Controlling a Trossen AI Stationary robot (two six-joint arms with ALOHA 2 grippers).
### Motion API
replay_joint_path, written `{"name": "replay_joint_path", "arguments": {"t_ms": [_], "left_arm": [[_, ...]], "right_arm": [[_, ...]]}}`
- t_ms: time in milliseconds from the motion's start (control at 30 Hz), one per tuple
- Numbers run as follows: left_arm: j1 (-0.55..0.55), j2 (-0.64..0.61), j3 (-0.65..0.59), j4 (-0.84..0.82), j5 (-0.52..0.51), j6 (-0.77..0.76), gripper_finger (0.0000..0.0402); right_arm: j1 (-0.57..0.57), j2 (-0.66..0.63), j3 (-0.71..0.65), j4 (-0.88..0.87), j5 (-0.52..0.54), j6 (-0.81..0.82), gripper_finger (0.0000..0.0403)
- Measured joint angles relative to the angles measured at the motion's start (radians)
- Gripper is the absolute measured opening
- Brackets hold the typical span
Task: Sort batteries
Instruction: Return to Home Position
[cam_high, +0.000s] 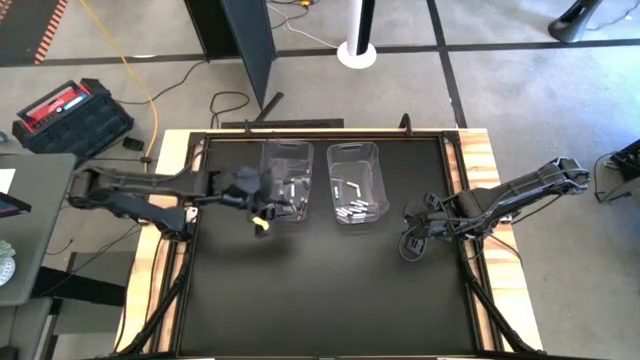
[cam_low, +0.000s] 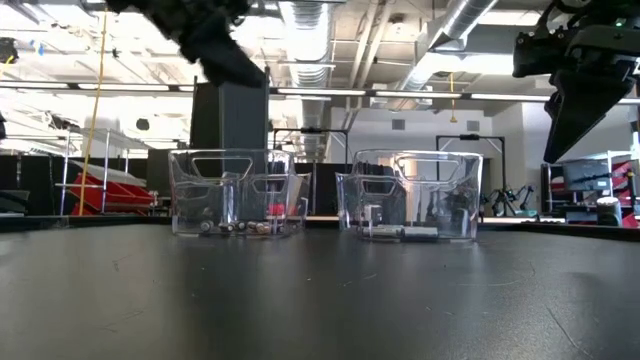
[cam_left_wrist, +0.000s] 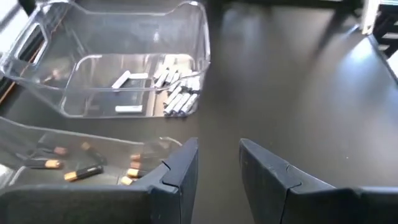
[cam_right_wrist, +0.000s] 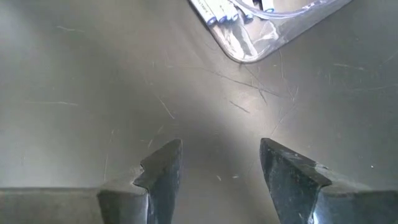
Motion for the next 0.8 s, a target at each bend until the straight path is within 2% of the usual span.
{"name": "replay_joint_path", "arguments": {"t_ms": [267, 400, 600, 800], "left_arm": [[-0.051, -0.229, -0.369, 0.303, 0.003, 0.007, 0.0112], [-0.056, -0.348, -0.518, 0.416, 0.003, -0.051, 0.0112], [-0.056, -0.536, -0.692, 0.540, 0.001, -0.100, 0.0112], [-0.056, -0.697, -0.809, 0.608, 0.001, -0.091, 0.0112]], "right_arm": [[0.000, 0.000, 0.000, 0.000, 0.000, -0.001, 0.0234], [0.000, 0.000, 0.000, 0.000, 0.000, -0.003, 0.0234], [0.000, 0.000, 0.000, 0.001, 0.001, -0.003, 0.0234], [0.000, 0.000, 0.000, 0.001, 0.001, -0.002, 0.0234]]}}
